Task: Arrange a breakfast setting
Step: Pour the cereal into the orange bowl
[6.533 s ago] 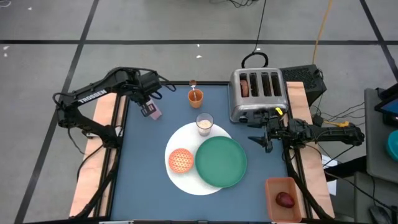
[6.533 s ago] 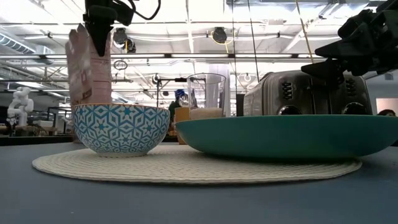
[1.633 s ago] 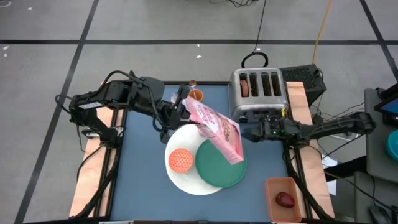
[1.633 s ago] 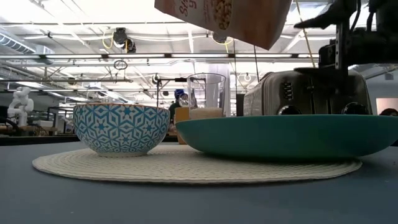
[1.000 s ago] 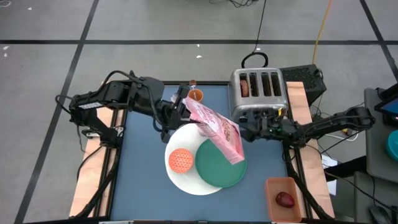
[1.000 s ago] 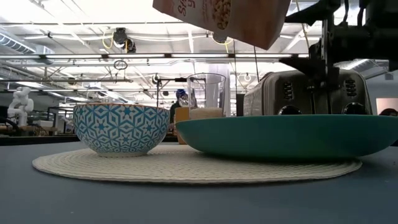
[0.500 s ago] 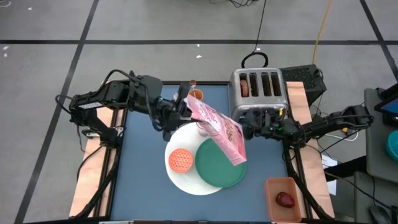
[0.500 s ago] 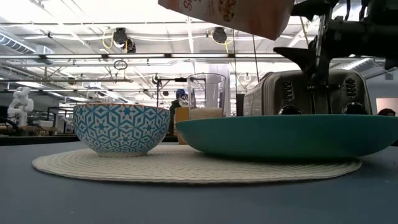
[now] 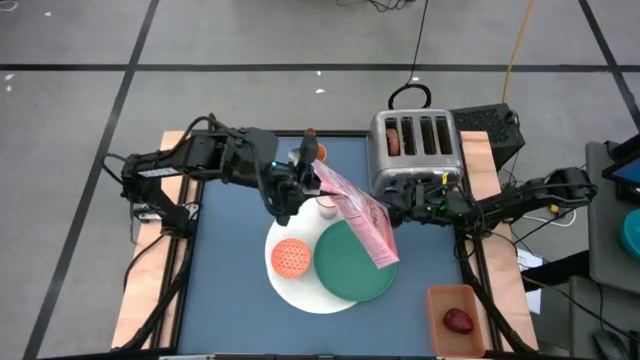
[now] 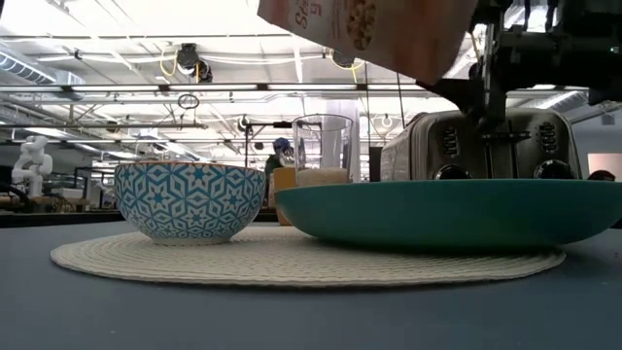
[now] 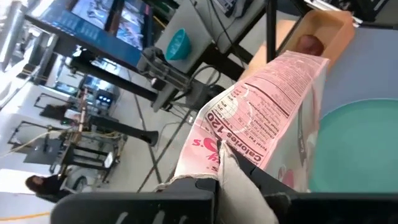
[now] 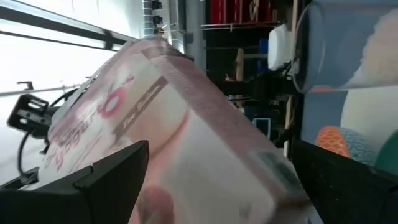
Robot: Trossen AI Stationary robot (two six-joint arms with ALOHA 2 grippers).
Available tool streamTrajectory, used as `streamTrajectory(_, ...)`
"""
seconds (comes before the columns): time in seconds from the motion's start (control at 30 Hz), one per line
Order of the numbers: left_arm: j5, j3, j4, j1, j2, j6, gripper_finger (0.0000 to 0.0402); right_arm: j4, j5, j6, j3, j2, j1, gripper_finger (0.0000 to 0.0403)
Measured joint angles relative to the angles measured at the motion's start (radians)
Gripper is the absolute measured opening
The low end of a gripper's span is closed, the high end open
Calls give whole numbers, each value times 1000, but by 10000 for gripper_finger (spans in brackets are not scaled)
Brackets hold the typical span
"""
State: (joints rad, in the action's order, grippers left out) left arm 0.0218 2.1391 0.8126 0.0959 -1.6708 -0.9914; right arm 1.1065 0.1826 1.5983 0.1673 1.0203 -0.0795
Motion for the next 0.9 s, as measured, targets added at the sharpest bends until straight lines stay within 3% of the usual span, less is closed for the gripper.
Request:
streamTrajectory(0.17, 12, 0, -2, 7, 5, -26, 1, 11, 4, 25, -2, 2, 0, 384)
streamTrajectory(0.6, 26, 0, -42, 6, 4, -107, 1, 12, 5, 266, -2, 2, 0, 384)
streamTrajectory(0.9, 32, 0, -59, 6, 4, -141, 1, -3, 27, 297, -2, 1, 0, 384)
